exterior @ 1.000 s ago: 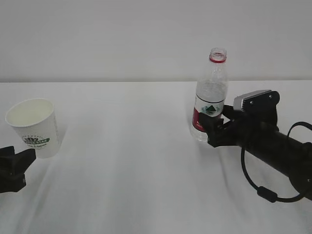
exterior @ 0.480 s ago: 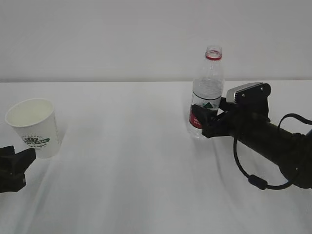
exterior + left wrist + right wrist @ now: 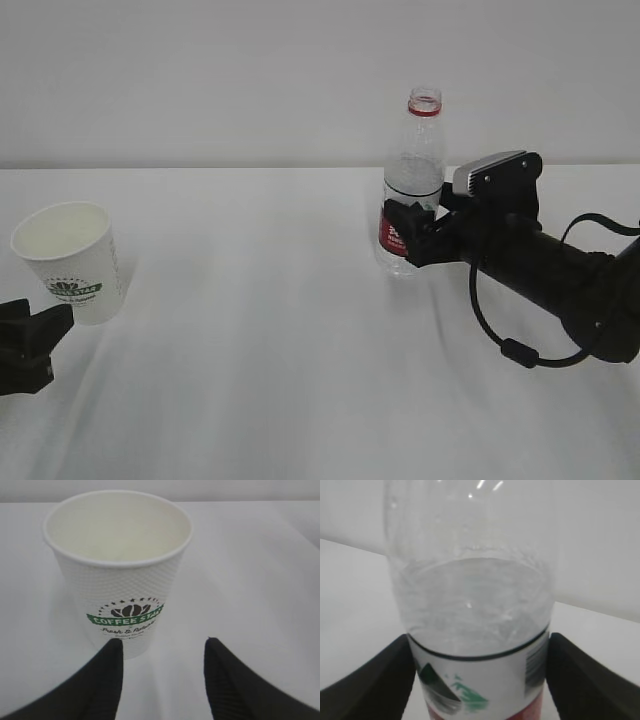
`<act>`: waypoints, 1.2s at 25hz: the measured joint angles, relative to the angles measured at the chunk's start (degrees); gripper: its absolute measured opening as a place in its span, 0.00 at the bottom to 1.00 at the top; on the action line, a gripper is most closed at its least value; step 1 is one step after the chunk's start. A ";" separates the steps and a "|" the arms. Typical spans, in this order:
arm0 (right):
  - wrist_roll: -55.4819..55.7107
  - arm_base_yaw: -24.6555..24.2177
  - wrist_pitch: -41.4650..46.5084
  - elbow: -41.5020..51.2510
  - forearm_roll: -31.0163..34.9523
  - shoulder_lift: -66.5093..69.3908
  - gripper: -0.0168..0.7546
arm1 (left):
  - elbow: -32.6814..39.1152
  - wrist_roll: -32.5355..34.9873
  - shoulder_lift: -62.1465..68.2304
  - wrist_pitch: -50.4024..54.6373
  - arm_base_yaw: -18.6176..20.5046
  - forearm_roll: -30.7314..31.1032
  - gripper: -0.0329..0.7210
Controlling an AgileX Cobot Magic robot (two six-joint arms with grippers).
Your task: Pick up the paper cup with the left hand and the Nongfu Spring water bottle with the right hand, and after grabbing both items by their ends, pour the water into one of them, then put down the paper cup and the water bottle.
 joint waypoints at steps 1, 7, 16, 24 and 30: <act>0.00 0.00 0.11 0.00 -0.11 0.00 0.80 | 0.00 0.00 0.00 0.00 0.00 0.00 0.56; 0.00 0.00 -0.89 0.00 -1.24 1.51 0.88 | 0.00 0.00 0.00 0.00 0.00 -0.10 0.56; 0.62 0.00 -2.85 -0.61 -1.34 6.04 0.89 | 0.00 0.00 0.00 0.00 0.00 -0.10 0.56; 1.70 0.00 -2.97 -3.46 -1.34 6.04 0.89 | 0.00 0.00 0.00 -0.10 0.00 -0.10 0.56; 2.56 0.00 -2.97 -4.39 -1.45 6.04 0.89 | 0.00 0.00 0.00 -0.10 0.00 -0.10 0.56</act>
